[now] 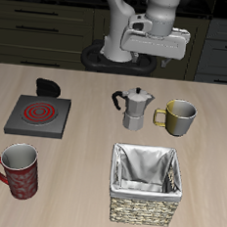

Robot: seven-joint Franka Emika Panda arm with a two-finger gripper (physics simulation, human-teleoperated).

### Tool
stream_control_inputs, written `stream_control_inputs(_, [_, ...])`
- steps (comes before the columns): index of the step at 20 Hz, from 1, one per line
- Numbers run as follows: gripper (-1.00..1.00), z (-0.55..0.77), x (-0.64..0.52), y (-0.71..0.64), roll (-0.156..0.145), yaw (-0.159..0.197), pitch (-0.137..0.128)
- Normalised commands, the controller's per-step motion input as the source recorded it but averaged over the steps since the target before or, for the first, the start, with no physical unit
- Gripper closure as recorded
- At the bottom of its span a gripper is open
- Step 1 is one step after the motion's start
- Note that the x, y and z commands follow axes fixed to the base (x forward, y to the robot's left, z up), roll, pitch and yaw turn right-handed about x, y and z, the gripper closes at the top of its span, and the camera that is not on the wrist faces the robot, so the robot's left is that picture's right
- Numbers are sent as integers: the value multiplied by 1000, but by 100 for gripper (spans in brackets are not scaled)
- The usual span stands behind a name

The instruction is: Place the moka pot on the stove and turn off the stove

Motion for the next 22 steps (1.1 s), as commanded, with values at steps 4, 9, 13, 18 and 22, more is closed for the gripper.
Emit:
stream_control_inputs(4, [-100, -226, -8, 22, -9, 61, -42])
stream_control_inputs(9, [-100, -182, 1, -86, -14, 21, -27])
stream_control_inputs(13, [-100, -106, -56, -3, -4, 33, -44])
stream_control_inputs(18, [-100, -54, -101, 9, -2, 26, -47])
stream_control_inputs(22, [-100, -51, -22, -101, -23, 7, -25])
